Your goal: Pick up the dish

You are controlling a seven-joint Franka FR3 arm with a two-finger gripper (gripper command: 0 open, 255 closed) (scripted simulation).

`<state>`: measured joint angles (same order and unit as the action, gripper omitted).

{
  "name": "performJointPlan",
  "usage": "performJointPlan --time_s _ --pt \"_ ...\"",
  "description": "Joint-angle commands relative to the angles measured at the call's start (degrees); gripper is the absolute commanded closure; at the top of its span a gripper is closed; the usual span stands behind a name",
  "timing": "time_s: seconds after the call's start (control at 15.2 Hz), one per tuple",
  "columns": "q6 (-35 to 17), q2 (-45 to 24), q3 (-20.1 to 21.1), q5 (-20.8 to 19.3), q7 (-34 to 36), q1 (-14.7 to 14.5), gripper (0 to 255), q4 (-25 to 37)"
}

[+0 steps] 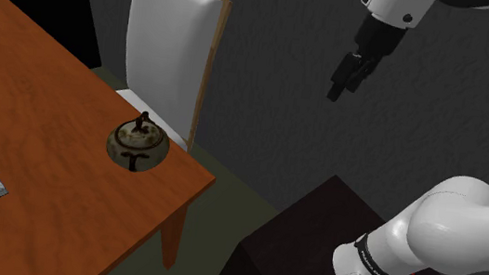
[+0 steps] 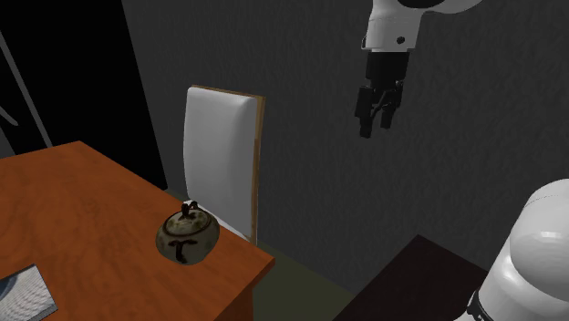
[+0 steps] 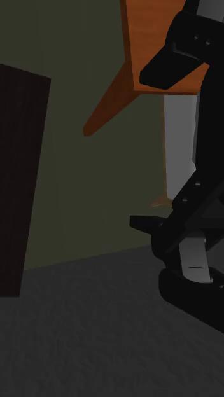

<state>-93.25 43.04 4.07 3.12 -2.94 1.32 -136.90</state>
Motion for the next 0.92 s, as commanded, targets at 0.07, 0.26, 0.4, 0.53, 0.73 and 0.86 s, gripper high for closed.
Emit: performJointPlan --time_s 0.07,0.26,0.4,0.53,0.73,0.86 --pt "-1.0 -1.4 1.0 0.6 1.1 -0.4 0 0.3" --pt "-4.1 -5.9 4.1 2.2 4.2 -1.3 0 1.8" --pt "-6.0 -9.2 6.1 3.0 6.3 -1.8 0 3.1" --pt "-7.8 -12.6 8.1 3.5 8.4 -2.2 0 4.7" --pt "-10.4 -18.0 11.0 3.8 11.7 -2.8 0 7.6" --pt "-11.9 -21.8 12.9 3.7 13.9 -3.0 0 9.9"
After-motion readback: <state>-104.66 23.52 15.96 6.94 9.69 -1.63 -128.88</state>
